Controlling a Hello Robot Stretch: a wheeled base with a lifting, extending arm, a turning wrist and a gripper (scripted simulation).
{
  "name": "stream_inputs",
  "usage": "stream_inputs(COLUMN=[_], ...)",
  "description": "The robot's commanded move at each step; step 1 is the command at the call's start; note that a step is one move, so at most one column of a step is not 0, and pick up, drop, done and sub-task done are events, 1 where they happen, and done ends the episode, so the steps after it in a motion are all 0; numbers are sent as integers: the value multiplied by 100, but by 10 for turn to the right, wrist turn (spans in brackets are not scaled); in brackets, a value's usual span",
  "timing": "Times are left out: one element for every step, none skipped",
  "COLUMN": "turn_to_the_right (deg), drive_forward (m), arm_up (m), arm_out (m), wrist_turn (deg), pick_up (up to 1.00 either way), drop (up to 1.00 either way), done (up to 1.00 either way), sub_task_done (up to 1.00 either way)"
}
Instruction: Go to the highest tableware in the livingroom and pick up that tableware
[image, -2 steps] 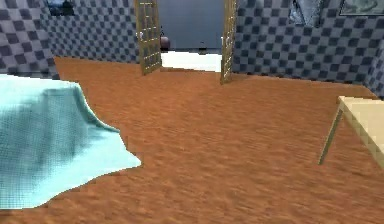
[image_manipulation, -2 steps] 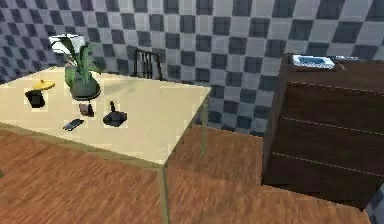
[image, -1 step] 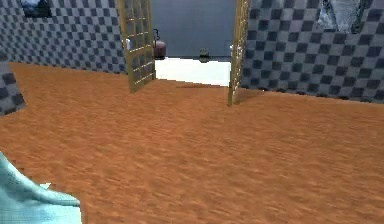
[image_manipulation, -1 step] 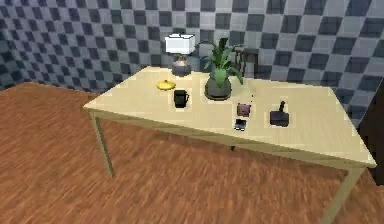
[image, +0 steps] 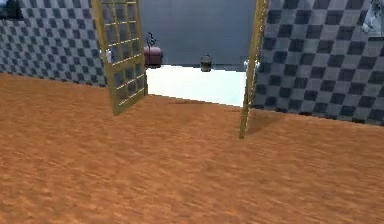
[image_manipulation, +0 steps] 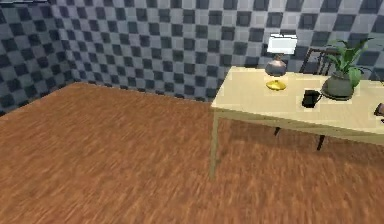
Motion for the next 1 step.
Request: stream_inputs(turn_to_the_right=[-30], drive_forward=[0], arm_up=[0], arm_out=[0], wrist_turn=[0], pick_up=[0], drop=[0], done=[0], sub_task_done=[0])
